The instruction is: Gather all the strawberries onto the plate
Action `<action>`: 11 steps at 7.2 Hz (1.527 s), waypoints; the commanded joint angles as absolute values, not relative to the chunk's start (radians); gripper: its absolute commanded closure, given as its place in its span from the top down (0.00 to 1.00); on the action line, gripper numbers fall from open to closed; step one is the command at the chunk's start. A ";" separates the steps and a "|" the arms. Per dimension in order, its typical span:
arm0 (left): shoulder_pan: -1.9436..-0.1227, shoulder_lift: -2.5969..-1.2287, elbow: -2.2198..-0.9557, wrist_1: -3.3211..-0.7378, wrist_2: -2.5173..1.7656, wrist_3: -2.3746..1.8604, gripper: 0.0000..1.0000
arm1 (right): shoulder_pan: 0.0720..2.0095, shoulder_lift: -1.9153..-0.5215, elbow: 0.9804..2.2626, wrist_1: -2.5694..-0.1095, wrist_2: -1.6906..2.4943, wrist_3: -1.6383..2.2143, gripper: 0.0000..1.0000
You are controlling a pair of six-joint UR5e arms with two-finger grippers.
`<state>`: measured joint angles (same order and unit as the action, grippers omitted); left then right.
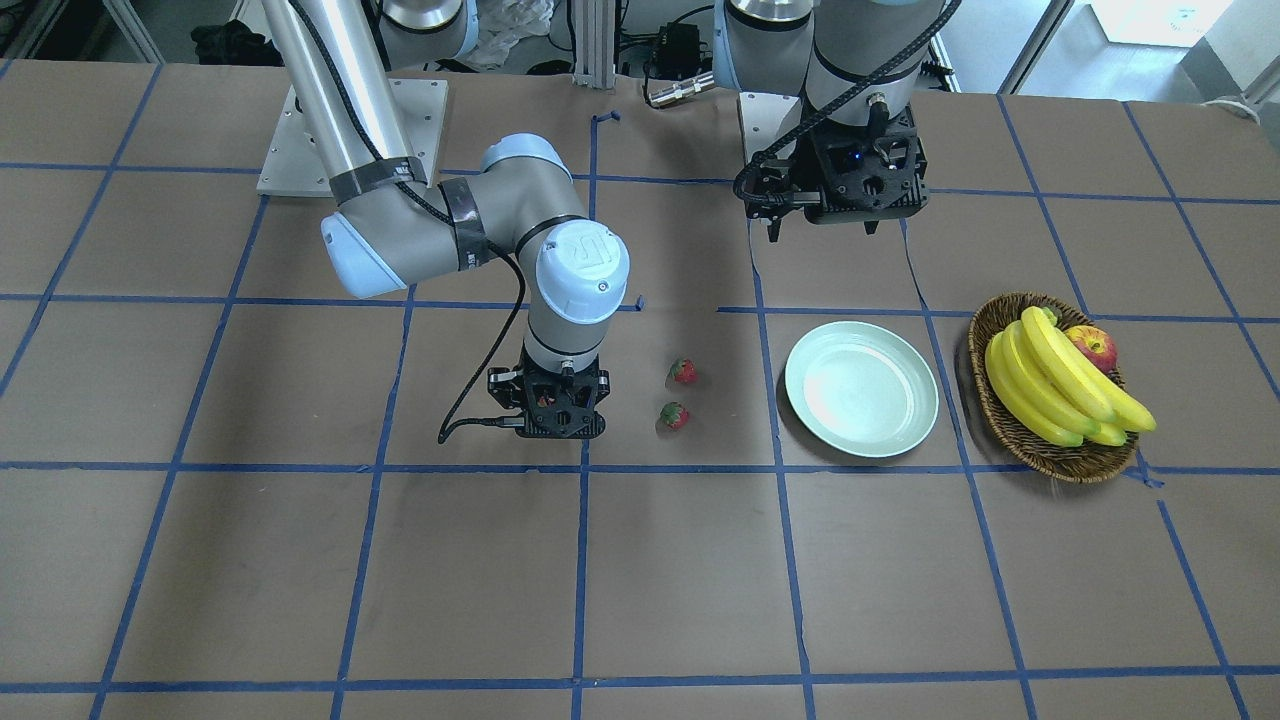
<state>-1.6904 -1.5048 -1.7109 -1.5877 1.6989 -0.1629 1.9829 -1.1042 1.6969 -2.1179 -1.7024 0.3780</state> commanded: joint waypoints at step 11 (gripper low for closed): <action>-1.687 -1.505 -1.703 -1.586 1.689 -0.163 1.00 | 2.002 -1.110 1.674 -2.034 -1.431 0.408 1.00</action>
<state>-1.6874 -1.5048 -1.7027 -1.5861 1.6889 -0.1626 2.0035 -1.0738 1.6745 -2.0682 -1.4284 0.4136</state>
